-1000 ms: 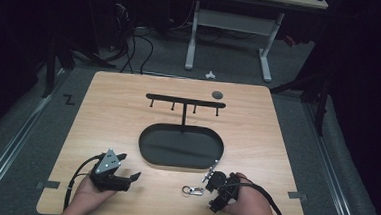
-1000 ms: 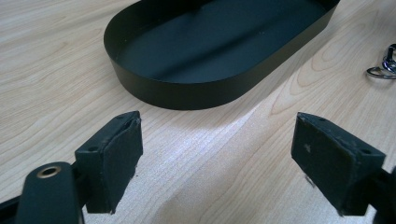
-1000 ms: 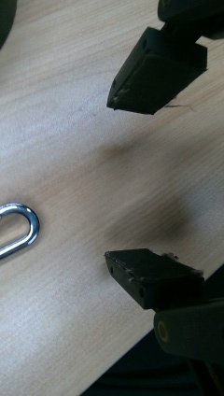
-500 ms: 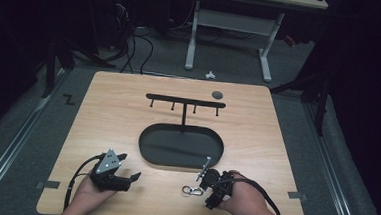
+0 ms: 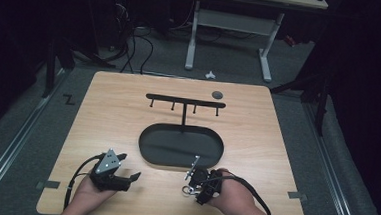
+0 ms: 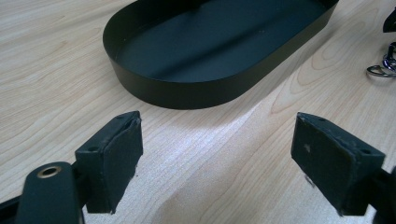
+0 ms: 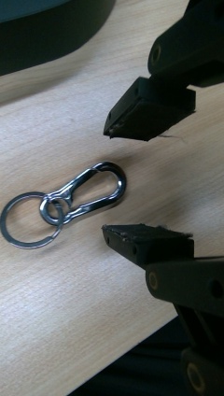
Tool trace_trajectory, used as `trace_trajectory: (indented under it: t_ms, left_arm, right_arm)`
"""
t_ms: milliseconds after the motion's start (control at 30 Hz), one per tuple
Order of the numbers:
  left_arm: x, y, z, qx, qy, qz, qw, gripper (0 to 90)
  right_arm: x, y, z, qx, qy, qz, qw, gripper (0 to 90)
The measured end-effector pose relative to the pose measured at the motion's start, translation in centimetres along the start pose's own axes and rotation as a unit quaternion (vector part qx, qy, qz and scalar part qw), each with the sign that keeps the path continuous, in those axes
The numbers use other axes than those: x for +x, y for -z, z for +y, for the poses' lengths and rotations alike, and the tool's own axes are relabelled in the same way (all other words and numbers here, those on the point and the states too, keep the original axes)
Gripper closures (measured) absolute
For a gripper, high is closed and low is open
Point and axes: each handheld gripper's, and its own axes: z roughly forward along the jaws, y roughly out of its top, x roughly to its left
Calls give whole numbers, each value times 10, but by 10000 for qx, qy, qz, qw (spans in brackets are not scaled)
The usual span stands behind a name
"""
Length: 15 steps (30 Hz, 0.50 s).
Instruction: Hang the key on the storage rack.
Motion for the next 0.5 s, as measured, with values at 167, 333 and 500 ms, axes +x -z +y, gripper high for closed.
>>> trace_trajectory:
  t_ms: [167, 333, 500]
  left_arm:
    - [0, 0, 0, 3, 2, 3, 10000, 173]
    - [0, 0, 0, 6, -2, -4, 10000, 173]
    - [0, 0, 0, 3, -4, -5, 10000, 173]
  right_arm:
    - [3, -4, 6, 47, 114, -33, 9999, 529]
    - [5, -4, 10, 26, 139, -11, 9999, 551]
    - [4, -6, 12, 40, 165, 52, 9998, 580]
